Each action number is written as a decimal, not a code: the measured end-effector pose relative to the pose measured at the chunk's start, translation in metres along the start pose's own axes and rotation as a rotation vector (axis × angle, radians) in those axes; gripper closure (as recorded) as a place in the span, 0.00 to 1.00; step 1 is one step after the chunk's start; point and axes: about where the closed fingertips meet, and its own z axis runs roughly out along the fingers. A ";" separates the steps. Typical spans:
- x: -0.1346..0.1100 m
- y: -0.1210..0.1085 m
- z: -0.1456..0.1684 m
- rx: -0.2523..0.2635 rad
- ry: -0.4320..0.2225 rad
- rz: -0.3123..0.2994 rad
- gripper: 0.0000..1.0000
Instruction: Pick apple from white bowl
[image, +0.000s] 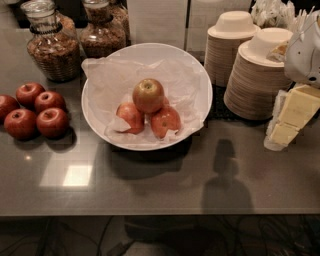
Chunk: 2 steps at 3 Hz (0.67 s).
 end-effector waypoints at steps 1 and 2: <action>-0.044 -0.005 0.016 -0.006 -0.156 -0.015 0.00; -0.044 -0.005 0.016 -0.006 -0.156 -0.015 0.00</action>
Offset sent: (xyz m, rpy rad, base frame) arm 0.0174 0.0294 -0.0065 0.0950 -0.0297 0.0441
